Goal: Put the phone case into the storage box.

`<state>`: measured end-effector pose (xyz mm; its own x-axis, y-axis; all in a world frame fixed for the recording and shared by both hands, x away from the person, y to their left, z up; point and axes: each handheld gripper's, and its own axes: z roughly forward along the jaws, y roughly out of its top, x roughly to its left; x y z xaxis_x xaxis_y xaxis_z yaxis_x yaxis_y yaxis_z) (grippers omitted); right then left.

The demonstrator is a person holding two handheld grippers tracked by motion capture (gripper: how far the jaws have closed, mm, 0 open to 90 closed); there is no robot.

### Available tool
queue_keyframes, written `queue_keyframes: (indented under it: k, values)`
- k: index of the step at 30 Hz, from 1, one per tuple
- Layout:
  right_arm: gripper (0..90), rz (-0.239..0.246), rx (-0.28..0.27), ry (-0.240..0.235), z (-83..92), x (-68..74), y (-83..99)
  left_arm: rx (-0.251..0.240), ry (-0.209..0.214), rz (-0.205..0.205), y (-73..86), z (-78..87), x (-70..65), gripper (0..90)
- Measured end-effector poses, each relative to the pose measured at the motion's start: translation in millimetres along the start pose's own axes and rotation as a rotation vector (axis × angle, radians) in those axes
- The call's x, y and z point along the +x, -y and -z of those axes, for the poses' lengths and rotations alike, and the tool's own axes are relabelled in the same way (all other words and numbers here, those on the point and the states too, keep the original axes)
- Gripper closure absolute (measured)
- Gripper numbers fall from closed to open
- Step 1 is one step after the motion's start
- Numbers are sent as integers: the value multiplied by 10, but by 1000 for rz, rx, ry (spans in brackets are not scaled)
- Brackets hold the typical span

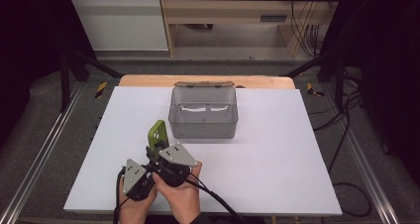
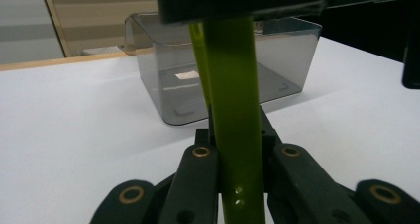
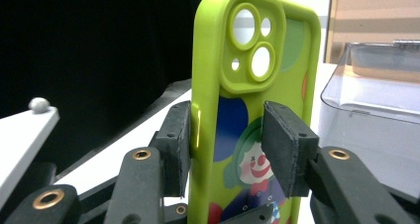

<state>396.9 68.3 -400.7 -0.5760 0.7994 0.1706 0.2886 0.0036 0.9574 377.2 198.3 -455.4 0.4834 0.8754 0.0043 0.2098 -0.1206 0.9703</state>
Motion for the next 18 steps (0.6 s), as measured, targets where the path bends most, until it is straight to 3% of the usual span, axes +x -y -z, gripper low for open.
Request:
queue_keyframes:
  k: [9, 18]
  values:
    - [607, -12, 16, 8, 3, -5, -5, 6, -6, -17, 9, -11, -10, 838]
    - [680, -60, 40, 21, 31, -15, -22, 8, -13, -31, 21, -33, -33, 838]
